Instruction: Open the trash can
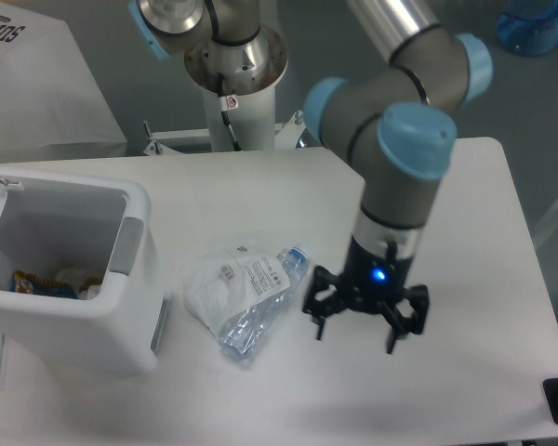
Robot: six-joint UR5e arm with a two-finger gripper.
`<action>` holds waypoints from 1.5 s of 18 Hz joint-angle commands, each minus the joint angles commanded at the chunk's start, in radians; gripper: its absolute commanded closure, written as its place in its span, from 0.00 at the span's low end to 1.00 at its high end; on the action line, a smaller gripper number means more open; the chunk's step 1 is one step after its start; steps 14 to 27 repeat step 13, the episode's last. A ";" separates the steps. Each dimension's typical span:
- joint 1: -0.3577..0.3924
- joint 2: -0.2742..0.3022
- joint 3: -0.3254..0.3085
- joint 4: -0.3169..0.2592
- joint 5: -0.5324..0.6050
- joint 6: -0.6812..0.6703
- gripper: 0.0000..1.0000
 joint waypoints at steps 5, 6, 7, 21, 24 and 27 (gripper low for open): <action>0.003 -0.018 0.067 -0.162 0.058 0.258 0.00; 0.002 -0.020 0.072 -0.178 0.084 0.287 0.00; -0.003 -0.028 0.072 -0.186 0.110 0.313 0.00; -0.015 -0.029 0.052 -0.186 0.195 0.381 0.00; -0.015 -0.029 0.052 -0.186 0.195 0.381 0.00; -0.015 -0.029 0.052 -0.186 0.195 0.381 0.00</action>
